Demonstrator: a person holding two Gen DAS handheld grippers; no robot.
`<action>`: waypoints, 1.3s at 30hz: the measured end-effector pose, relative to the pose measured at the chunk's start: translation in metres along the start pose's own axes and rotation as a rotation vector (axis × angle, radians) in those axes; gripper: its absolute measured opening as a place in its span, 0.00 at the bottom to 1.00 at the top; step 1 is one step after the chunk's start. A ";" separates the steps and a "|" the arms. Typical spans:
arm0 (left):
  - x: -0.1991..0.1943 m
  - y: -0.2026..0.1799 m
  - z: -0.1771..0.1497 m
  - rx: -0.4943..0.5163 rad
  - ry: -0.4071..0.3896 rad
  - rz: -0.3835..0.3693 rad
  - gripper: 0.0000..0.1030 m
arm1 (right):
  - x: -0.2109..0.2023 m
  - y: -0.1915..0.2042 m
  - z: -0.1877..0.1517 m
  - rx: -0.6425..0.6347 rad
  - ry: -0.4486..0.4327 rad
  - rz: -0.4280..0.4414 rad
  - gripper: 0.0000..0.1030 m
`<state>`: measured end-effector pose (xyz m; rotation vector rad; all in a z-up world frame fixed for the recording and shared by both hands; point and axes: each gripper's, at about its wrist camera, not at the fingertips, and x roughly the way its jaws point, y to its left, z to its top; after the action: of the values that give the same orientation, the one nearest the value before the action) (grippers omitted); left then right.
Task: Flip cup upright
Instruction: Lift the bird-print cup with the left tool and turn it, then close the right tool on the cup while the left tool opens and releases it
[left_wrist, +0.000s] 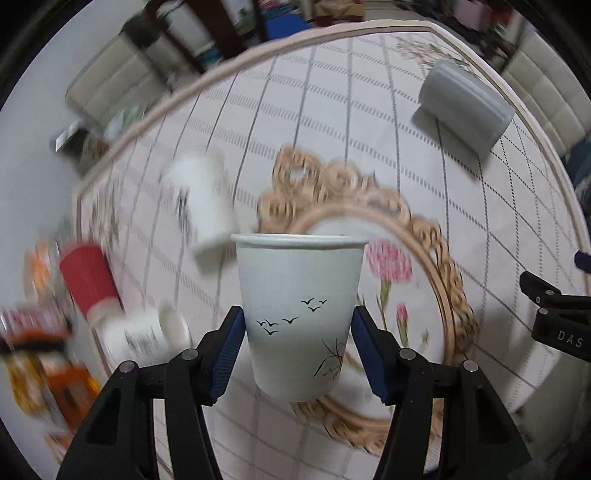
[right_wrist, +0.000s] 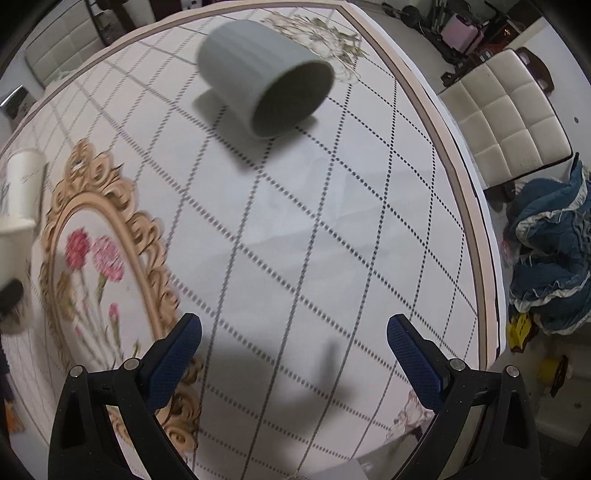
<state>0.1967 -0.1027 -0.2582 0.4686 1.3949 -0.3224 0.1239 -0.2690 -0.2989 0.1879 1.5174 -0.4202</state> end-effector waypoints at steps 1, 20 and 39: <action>0.001 0.005 -0.009 -0.039 0.015 -0.024 0.55 | -0.003 0.003 -0.005 -0.007 -0.003 0.001 0.99; 0.069 0.040 -0.121 -0.609 0.210 -0.300 0.57 | 0.006 0.046 -0.051 -0.035 -0.022 -0.006 0.99; 0.017 0.036 -0.089 -0.441 0.055 -0.160 0.95 | -0.003 0.037 -0.047 -0.013 -0.011 0.079 0.99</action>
<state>0.1402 -0.0265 -0.2801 0.0022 1.5086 -0.1234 0.0941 -0.2170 -0.3035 0.2341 1.4964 -0.3480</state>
